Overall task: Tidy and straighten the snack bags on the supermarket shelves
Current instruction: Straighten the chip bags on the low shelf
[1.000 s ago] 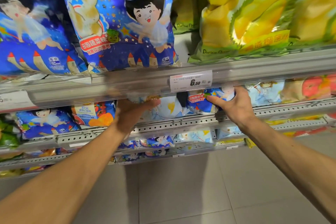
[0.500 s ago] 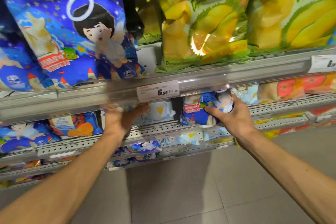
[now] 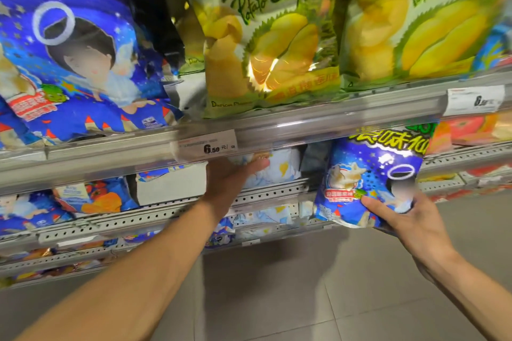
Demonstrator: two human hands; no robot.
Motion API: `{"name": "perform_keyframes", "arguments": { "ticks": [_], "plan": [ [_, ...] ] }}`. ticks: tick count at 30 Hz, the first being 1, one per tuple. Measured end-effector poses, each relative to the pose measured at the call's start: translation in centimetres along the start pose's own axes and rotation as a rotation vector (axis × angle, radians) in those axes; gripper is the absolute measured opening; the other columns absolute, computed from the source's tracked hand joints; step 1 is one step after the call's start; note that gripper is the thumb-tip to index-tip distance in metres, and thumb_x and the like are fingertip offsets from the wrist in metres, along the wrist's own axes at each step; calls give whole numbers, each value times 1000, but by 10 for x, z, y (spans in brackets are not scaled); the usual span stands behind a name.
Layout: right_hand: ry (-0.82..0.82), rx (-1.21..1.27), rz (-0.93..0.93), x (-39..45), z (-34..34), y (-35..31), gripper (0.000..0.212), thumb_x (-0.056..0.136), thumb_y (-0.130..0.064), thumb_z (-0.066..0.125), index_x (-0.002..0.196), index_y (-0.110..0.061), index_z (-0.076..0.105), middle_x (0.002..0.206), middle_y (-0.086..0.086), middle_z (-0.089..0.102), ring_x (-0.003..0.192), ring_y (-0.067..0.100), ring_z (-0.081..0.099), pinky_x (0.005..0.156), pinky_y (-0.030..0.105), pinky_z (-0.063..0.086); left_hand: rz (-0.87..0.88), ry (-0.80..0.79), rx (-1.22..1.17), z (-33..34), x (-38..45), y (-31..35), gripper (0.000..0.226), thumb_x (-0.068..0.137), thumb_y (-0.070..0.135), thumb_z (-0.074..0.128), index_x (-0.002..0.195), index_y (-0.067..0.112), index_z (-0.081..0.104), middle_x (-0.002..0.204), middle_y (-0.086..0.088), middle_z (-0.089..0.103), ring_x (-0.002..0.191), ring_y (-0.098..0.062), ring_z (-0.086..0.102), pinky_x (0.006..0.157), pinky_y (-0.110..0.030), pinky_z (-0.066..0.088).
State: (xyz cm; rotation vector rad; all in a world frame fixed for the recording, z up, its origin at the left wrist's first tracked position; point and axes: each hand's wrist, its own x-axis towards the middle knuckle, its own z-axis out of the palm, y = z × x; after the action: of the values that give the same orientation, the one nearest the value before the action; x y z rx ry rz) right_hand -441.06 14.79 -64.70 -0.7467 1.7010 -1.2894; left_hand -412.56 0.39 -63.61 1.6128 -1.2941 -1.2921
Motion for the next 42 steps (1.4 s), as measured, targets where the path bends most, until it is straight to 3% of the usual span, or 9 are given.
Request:
{"name": "perform_keyframes", "arguments": {
  "ticks": [3, 7, 11, 15, 19, 22, 25, 32, 42],
  "plan": [
    [-26, 5, 4, -3, -10, 5, 41, 74, -11, 84, 112, -12, 69, 100, 0, 80, 87, 19, 78, 64, 24, 61, -6, -8, 13, 17, 1, 2, 43, 61, 43, 93, 81, 16, 67, 84, 5, 73, 80, -12, 67, 74, -27, 54],
    [-61, -9, 7, -7, -17, 6, 37, 77, -8, 83, 111, -13, 70, 99, -1, 80, 86, 19, 78, 62, 22, 59, 63, -8, 4, 30, 0, 6, 31, 65, 34, 93, 83, 30, 68, 81, 24, 73, 79, 9, 67, 72, -11, 51],
    [-100, -56, -9, -13, -13, 7, 41, 77, -7, 84, 115, -12, 69, 103, 1, 79, 94, 20, 77, 79, 32, 62, 82, -74, -17, 33, 0, 9, 47, 73, 24, 88, 116, 18, 71, 113, 3, 74, 109, -14, 68, 103, -39, 50],
    [-139, -80, -13, -24, 1, 4, 45, 76, -5, 85, 117, -15, 68, 105, -2, 79, 98, 19, 75, 90, 38, 57, 156, -89, 21, 33, -2, 11, 40, 74, 15, 88, 109, 21, 70, 109, 4, 73, 100, -5, 69, 91, -26, 52],
    [-196, -90, -39, -40, 20, 0, 45, 75, 1, 83, 115, -12, 67, 99, -6, 80, 89, 7, 75, 73, 16, 57, 196, -97, 89, 14, -13, 2, 38, 73, 7, 86, 100, 25, 66, 102, -7, 74, 92, -14, 67, 82, -35, 54],
    [-245, -116, -63, -52, 43, 0, 46, 74, 1, 84, 115, -11, 67, 99, -6, 80, 91, 8, 75, 74, 13, 55, 262, -36, 291, -12, -32, -17, 38, 78, 23, 83, 110, 35, 65, 106, 12, 70, 104, -9, 64, 87, -21, 49],
    [-269, -148, -80, -65, 78, 0, 48, 72, -3, 87, 114, -14, 68, 103, -5, 79, 97, 10, 73, 84, 18, 55, 270, 73, 621, -50, -50, -44, 52, 86, 30, 75, 131, 12, 57, 130, -7, 59, 122, -25, 54, 105, -31, 39],
    [-352, -163, -122, -89, 192, -1, 47, 71, -4, 88, 104, -25, 63, 84, -39, 69, 78, -19, 64, 66, -1, 42, 398, 153, 1053, -178, -77, -92, 50, 82, 16, 73, 129, 7, 58, 125, -15, 53, 114, -36, 51, 97, -44, 45],
    [-268, -162, -175, -85, 303, -23, 50, 78, -13, 86, 121, -14, 62, 100, -7, 75, 86, 2, 69, 85, 31, 52, 438, 24, 1158, -284, -71, -128, 94, 72, 29, 78, 153, 12, 34, 149, -6, 44, 132, -28, 43, 113, -39, 36]
  ]
}}
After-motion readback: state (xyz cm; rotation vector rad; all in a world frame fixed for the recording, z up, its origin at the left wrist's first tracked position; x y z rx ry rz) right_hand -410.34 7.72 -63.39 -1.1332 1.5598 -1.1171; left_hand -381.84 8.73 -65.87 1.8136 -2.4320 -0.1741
